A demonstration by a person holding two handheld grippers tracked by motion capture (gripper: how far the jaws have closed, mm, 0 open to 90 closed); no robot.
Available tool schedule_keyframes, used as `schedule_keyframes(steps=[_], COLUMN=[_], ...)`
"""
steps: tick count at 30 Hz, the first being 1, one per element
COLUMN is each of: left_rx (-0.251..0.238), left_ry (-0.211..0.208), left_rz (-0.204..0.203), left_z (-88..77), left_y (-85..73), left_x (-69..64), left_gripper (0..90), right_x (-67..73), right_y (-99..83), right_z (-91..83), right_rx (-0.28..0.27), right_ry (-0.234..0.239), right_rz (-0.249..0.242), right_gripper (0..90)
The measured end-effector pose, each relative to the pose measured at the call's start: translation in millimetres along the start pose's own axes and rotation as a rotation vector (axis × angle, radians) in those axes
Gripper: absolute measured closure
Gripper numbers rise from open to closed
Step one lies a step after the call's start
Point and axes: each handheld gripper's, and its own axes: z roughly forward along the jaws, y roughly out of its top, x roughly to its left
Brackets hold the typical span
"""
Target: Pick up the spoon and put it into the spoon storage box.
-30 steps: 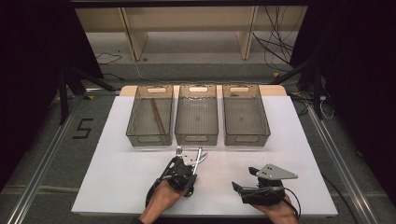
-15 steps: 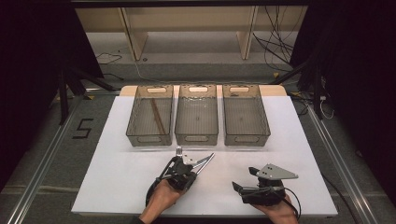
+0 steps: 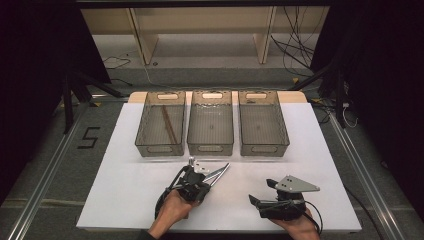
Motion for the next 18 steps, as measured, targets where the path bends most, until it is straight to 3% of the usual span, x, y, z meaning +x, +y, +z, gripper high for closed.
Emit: schedule_keyframes(steps=[7, 9, 11, 18], left_rx=[-0.008, -0.024, -0.023, -0.013], left_ry=[-0.008, 0.023, -0.018, -0.017], left_rz=[-0.007, -0.001, -0.02, 0.004], left_z=[-4.2, -6.3, -7.8, -7.6], left_y=[1.5, 2.1, 2.1, 2.2], left_x=[4.0, 5.7, 9.7, 7.2], left_gripper=[86.1, 89.3, 89.7, 89.8], right_x=[0.3, 0.4, 0.6, 0.3], right_y=[-0.1, -0.1, -0.2, -0.1], right_z=[0.2, 0.2, 0.2, 0.0], right_rx=[0.0, 0.0, -0.001, 0.002], right_ry=[0.003, 0.004, 0.006, 0.007], right_rz=[0.001, 0.001, -0.001, -0.002], right_gripper=[20.3, 20.3, 20.4, 20.4])
